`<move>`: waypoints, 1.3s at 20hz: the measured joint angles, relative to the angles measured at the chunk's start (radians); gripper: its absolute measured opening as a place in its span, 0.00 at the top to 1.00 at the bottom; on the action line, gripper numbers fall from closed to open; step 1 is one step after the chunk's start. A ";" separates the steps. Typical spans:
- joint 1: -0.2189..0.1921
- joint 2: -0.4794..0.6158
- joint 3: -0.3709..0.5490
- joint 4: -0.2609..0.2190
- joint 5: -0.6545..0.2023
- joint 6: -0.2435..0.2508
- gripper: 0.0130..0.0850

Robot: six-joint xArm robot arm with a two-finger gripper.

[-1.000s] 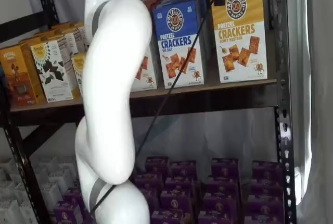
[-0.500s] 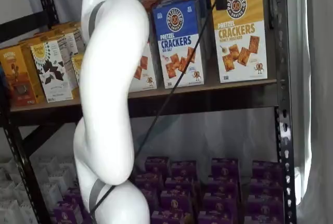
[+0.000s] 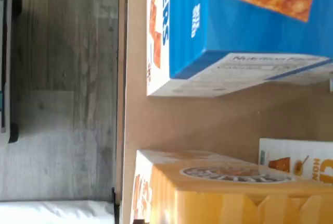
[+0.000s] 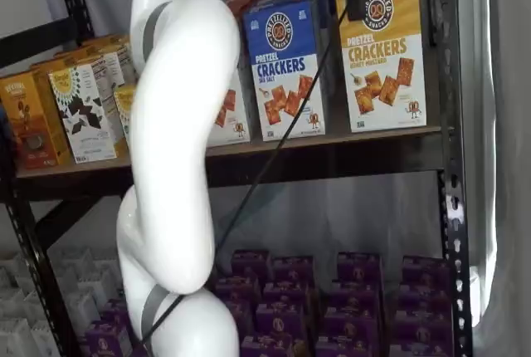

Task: Retrieve the yellow and white box located on the top shelf, the sixth one from the left

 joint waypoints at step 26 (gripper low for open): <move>0.029 0.071 -0.138 -0.065 0.139 0.012 0.00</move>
